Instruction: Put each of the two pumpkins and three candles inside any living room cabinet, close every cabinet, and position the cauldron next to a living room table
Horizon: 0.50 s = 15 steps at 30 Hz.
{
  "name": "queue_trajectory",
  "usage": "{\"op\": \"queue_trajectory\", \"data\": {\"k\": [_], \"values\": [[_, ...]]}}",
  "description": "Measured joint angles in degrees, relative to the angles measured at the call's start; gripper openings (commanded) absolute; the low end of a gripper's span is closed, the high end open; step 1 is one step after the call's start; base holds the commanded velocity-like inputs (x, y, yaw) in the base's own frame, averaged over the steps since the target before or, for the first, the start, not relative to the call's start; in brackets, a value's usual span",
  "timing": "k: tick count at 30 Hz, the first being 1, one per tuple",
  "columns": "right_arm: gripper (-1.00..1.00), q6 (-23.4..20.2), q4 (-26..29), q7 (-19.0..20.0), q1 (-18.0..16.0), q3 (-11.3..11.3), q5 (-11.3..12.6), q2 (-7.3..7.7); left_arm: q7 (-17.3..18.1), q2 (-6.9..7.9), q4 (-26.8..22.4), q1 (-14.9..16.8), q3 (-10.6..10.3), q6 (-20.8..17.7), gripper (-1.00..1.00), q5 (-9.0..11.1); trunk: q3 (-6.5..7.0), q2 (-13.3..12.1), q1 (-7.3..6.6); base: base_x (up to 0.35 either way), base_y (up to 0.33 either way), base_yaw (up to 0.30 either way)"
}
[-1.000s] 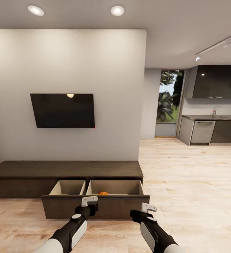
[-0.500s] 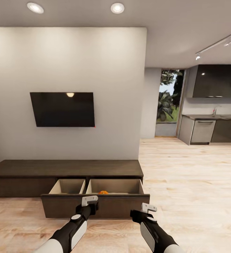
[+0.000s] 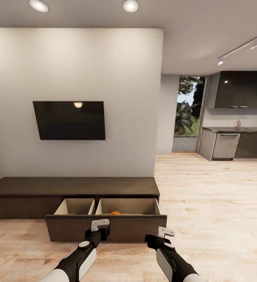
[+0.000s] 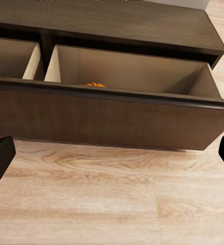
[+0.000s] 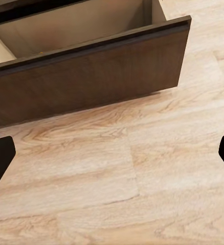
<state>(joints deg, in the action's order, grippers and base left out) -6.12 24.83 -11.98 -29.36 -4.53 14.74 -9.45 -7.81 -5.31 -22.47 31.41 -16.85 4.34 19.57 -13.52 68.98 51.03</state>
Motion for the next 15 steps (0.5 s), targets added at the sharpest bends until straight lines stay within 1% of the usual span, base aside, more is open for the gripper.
{"op": "queue_trajectory", "data": {"k": [15], "values": [[1.0,0.14,-0.08,0.0,0.14,0.0,-0.09,0.0,0.03,0.0,-0.17,-0.65,-0.03,0.39,1.0,-0.07,-2.7,6.02,3.3,0.0,0.0,0.0]]}}
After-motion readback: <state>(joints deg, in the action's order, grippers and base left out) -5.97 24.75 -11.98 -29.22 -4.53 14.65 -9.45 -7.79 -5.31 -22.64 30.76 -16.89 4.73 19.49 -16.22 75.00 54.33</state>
